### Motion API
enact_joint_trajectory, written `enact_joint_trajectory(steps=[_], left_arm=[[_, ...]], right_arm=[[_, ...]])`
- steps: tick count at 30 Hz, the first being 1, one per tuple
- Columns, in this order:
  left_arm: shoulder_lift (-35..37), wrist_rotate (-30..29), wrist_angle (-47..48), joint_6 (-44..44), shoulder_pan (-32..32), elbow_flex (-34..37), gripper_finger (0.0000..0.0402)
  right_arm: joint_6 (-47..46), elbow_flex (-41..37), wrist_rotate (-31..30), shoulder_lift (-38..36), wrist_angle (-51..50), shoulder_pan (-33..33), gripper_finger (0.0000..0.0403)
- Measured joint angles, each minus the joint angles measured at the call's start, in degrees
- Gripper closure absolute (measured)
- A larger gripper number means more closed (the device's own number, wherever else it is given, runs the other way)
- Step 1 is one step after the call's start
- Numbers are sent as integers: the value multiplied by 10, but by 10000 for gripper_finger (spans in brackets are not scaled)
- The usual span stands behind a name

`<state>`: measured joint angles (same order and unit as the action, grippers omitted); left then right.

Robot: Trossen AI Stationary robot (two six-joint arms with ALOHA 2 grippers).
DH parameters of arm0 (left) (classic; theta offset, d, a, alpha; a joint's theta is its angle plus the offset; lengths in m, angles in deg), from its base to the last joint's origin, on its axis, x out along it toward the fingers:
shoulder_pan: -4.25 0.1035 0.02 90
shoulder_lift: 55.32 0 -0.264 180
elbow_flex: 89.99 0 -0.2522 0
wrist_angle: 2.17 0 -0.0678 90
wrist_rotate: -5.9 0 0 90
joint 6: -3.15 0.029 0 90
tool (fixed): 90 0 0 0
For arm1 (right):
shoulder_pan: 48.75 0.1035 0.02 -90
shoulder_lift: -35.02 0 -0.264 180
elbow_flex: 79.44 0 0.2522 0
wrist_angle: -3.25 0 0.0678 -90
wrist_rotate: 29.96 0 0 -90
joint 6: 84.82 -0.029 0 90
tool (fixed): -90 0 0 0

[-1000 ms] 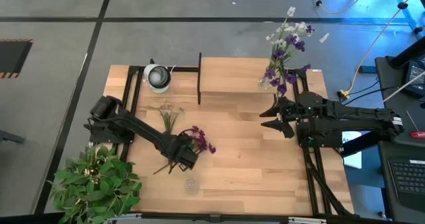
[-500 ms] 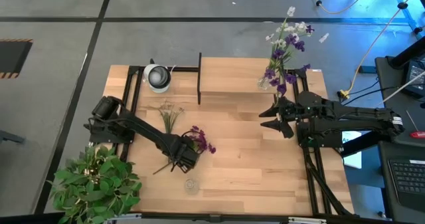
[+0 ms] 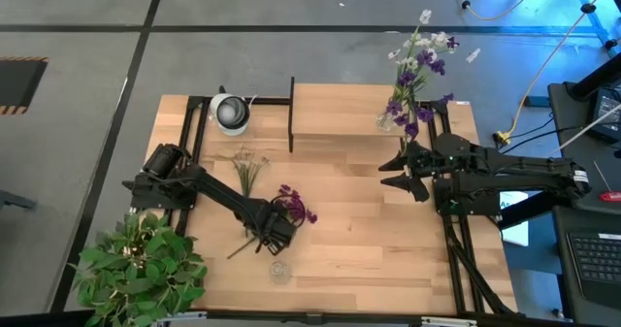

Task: Pick and place flowers into a vace then onto a shelf
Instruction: Put the violet flowers into the transparent vase

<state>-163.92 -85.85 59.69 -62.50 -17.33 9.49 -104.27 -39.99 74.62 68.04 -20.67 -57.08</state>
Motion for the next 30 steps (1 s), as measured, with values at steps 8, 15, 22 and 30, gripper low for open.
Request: enact_joint_trajectory(steps=[8, 15, 22, 30], left_arm=[[1, -7, -5, 13, -1, 0, 359], [17, -42, -2, 10, 0, 4, 387], [102, -141, -4, -24, -1, 4, 390], [247, -359, -83, -2, -13, 3, 390]], right_arm=[[-13, 0, 0, 0, 0, 0, 175], [-13, 0, 0, 0, -2, 0, 175], [-13, 0, 0, 0, -8, 0, 175], [-12, 0, 0, 0, -9, 0, 175]])
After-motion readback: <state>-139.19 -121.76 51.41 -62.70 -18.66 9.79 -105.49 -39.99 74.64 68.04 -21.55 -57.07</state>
